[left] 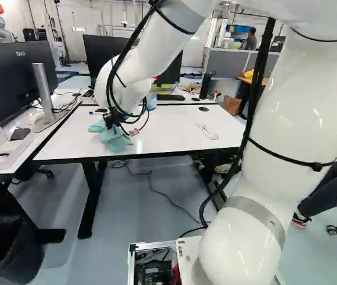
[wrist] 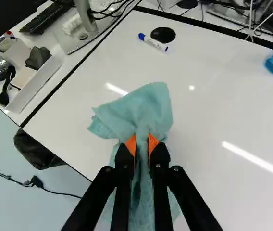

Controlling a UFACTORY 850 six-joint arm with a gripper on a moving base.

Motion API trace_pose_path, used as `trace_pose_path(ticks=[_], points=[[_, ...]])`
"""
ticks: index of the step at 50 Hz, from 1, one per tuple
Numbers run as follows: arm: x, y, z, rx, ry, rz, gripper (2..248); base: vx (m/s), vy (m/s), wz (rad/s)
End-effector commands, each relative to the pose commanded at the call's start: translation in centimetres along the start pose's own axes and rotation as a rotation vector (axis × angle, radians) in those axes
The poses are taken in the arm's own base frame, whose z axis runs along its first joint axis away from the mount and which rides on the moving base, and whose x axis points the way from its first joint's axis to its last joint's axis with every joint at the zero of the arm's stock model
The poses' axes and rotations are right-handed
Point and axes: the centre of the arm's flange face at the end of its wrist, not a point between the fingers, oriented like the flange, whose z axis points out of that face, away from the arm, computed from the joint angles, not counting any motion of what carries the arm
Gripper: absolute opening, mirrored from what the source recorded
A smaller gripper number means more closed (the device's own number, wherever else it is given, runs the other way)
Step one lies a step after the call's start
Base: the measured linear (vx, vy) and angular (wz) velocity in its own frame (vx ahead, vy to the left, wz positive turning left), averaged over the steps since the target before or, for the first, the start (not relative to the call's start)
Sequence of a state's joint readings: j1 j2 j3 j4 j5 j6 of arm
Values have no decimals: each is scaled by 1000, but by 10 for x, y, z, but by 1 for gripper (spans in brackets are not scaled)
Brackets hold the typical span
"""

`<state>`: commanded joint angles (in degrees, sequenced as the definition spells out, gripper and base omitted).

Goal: Clean the table with the green towel

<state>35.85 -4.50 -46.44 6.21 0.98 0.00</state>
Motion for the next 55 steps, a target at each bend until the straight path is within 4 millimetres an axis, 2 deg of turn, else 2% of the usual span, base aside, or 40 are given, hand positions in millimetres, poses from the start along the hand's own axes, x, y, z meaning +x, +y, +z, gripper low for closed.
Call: trace_pose_path(ticks=[9,23,55], points=[[2,15,-14,-19,23,23,50,0,0,0],[-3,37,-20,-51,26,57,50,0,0,0],[-25,81,-44,-120,32,129,50,0,0,0]])
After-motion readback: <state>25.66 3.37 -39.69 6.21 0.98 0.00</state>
